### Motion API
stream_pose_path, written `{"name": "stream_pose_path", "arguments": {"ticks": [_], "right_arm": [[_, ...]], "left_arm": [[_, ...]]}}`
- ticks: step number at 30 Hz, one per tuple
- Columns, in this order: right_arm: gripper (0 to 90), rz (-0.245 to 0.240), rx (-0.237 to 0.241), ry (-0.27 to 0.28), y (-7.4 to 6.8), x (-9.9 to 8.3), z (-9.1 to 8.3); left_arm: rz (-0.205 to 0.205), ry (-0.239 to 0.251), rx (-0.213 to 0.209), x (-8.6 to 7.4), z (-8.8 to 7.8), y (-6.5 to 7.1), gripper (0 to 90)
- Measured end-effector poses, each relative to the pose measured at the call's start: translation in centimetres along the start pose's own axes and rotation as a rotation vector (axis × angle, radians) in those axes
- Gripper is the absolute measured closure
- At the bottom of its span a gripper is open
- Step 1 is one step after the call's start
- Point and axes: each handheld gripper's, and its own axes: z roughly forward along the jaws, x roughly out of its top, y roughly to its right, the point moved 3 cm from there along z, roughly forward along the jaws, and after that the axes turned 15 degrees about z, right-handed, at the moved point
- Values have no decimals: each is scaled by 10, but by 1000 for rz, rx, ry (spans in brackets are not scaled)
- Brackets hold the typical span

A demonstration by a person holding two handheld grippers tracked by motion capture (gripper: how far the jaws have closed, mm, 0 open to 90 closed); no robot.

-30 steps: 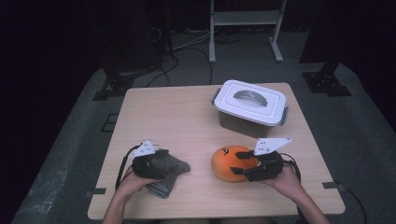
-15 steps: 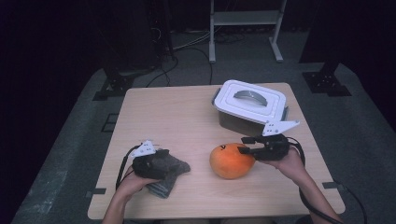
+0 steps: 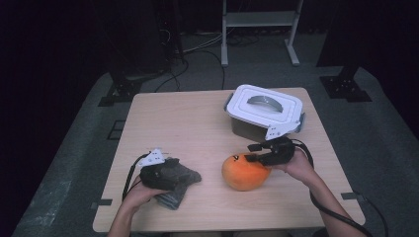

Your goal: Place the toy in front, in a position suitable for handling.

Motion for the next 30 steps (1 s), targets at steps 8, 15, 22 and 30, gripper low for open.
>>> {"name": "stream_pose_path", "arguments": {"ticks": [8,15,22,30], "right_arm": [[457,-98,51,-37,-29,-21,-8],[409,-211,44,-47,-40,-20,-12],[432,-161,70,-42,-29,-11,-8],[441,-123,98,-17,-18,1,-8]], "left_arm": [[2,-3,-8,1,2,1,185],[2,-5,-11,0,2,2,183],[-1,-9,-13,0,2,1,179],[-3,-10,-17,0,2,2,178]]}}
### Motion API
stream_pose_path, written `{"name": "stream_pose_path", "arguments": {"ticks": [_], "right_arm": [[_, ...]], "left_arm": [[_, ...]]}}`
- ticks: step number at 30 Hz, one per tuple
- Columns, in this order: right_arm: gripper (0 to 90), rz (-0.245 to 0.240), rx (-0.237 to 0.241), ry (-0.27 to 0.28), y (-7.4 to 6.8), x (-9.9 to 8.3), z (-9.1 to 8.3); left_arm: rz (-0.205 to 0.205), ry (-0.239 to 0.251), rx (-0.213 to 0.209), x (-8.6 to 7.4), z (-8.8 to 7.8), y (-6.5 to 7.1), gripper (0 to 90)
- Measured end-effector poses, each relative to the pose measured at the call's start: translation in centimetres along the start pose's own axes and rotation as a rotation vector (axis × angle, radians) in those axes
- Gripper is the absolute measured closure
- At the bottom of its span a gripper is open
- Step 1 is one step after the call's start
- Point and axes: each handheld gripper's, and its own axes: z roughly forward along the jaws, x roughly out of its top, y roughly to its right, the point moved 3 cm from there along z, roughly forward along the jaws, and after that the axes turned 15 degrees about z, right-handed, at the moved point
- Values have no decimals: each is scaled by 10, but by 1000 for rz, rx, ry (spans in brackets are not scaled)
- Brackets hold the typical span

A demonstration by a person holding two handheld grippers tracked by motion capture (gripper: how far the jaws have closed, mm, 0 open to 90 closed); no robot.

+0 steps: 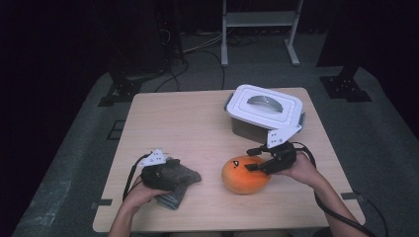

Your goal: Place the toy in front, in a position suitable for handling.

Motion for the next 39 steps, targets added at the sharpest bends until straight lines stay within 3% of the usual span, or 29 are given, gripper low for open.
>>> {"name": "stream_pose_path", "arguments": {"ticks": [8,14,18,21,26,28,33,39], "right_arm": [[452,31,36,-20,16,10,7],[431,54,73,-52,24,8,17],[380,70,146,-127,20,-2,26],[385,57,157,-133,13,-8,29],[476,24,136,-105,1,-17,30],[548,24,103,-87,-5,-20,30],[704,51,16,-58,-19,-22,25],[774,86,-61,-29,-33,-15,22]], "left_arm": [[0,-3,-4,0,0,0,178],[4,-6,-9,-1,1,0,178],[5,-9,-10,-1,1,0,178],[5,-10,-10,-1,1,1,177],[7,-11,-9,0,1,1,175],[4,-11,-8,0,1,1,175],[6,-10,-6,0,1,1,175],[8,-10,-5,0,1,1,175]]}}
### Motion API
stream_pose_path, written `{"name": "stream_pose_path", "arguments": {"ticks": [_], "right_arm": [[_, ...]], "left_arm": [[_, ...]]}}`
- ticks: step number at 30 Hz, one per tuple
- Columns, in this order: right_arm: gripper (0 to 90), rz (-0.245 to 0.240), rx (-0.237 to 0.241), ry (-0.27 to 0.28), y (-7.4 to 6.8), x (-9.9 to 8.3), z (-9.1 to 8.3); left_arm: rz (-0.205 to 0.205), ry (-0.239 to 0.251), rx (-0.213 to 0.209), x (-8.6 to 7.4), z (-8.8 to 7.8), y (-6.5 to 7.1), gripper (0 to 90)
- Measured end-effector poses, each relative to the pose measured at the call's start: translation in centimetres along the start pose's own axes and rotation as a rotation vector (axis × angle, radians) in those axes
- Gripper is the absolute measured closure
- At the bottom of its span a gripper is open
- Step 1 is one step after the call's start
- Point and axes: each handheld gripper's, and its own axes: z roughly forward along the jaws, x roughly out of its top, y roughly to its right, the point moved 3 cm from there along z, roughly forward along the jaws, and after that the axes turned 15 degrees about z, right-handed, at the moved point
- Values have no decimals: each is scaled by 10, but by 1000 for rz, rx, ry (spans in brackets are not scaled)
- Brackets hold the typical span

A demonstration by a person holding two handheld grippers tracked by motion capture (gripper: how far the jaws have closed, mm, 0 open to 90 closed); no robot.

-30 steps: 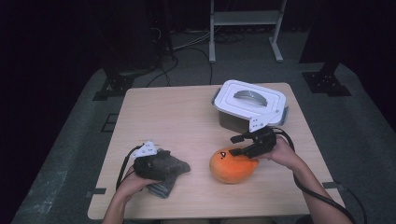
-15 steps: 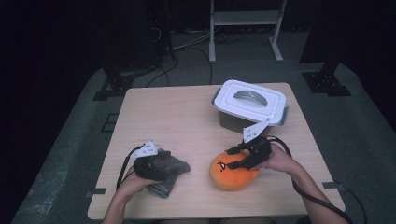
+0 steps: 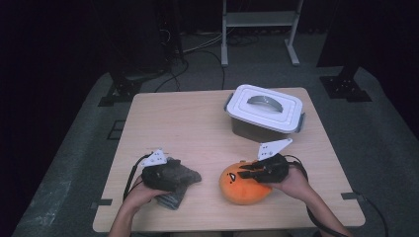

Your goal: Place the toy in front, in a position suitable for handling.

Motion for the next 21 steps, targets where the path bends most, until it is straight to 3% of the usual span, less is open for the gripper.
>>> {"name": "stream_pose_path", "arguments": {"ticks": [8,11,14,21], "right_arm": [[763,88,-79,102,0,-7,-6],[701,117,-49,97,3,-13,-6],[626,102,-42,98,2,-14,-10],[542,91,-5,119,4,-13,-16]], "left_arm": [[-4,7,5,0,-1,-1,175],[-2,9,5,0,-1,-1,175],[-2,9,5,0,0,-1,175],[-5,6,1,-1,0,-1,175]]}}
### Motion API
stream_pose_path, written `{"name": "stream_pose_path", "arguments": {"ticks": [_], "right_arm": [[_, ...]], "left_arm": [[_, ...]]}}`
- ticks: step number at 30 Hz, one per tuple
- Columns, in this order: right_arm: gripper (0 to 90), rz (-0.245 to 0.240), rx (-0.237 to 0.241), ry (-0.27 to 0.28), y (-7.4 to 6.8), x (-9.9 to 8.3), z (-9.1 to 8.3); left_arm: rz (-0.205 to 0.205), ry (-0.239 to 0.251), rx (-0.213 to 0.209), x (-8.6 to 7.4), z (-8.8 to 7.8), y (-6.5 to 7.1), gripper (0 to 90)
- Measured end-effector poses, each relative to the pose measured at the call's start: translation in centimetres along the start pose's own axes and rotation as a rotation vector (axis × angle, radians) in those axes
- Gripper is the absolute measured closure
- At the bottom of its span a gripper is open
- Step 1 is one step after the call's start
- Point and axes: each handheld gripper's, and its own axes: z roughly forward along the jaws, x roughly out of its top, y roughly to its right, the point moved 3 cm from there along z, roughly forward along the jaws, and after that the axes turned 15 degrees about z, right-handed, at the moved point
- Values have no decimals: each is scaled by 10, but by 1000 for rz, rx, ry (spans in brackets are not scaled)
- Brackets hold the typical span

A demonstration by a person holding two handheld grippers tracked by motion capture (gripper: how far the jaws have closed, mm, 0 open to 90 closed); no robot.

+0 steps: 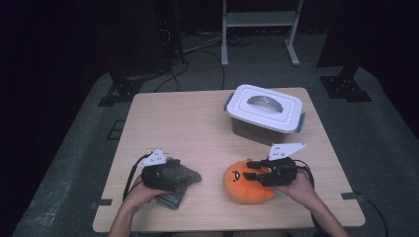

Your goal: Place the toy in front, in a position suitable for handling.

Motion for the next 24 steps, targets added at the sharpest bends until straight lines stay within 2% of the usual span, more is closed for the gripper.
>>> {"name": "stream_pose_path", "arguments": {"ticks": [4,14,24], "right_arm": [[493,2,29,-4,1,4,-2],[433,-2,48,0,10,11,-10],[385,-31,36,-10,17,18,-16]], "left_arm": [[1,1,-2,0,0,0,175],[-2,5,1,0,-1,-1,172],[1,5,3,-1,-2,-2,172]]}}
